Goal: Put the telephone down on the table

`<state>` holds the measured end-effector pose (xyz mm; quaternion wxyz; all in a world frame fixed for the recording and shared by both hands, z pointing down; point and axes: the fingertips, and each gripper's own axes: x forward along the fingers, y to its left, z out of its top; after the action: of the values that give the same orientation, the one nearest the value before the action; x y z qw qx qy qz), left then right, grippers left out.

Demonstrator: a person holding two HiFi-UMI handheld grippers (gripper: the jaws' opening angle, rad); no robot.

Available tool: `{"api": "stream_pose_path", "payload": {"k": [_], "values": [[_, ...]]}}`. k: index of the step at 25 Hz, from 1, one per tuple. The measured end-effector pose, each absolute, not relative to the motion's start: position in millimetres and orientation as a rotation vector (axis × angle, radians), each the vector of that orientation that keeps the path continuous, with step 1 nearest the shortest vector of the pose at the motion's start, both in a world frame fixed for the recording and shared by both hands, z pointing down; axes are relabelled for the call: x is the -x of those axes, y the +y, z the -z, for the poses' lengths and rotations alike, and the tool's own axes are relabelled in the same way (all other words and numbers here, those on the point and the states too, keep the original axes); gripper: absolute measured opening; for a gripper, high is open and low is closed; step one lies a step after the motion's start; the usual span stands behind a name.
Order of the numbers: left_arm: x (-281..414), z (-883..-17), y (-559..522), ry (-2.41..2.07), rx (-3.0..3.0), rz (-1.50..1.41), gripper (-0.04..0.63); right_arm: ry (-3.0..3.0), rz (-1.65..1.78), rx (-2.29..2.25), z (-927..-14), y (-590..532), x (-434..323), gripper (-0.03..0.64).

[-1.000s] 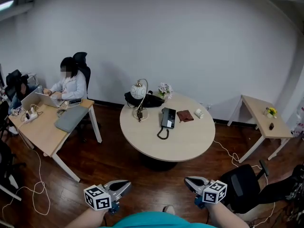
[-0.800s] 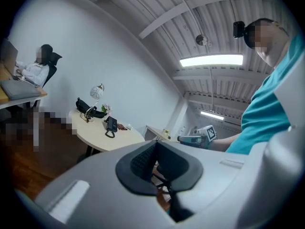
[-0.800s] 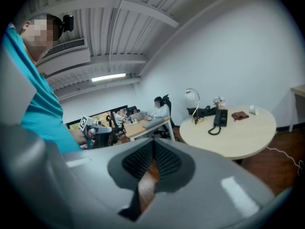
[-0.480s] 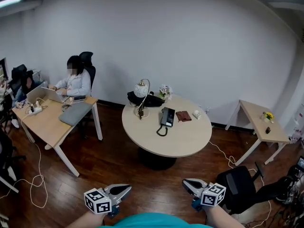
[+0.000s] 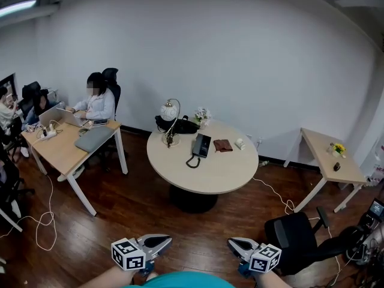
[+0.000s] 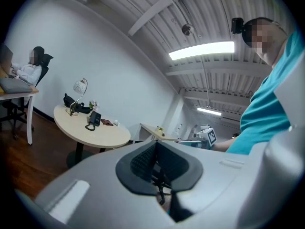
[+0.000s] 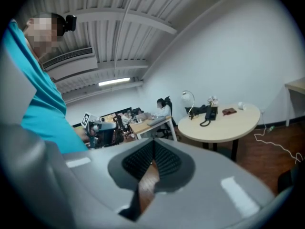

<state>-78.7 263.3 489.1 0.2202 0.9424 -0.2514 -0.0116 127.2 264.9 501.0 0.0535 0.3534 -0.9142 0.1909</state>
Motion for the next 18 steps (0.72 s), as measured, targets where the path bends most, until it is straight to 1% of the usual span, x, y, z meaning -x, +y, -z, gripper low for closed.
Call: {"api": "stream_pose_path", "payload": {"k": [6,18], "values": [[65,-486,278,-0.743,-2.623,0.014,0.006,-2.800,-0.560,-1.027,-502,277,-142,0.000],[84,-476,277,-0.763,-2.642,-0.002,0.006,-2.822,-0.491,-1.023,-488,274,-128,0.000]]}}
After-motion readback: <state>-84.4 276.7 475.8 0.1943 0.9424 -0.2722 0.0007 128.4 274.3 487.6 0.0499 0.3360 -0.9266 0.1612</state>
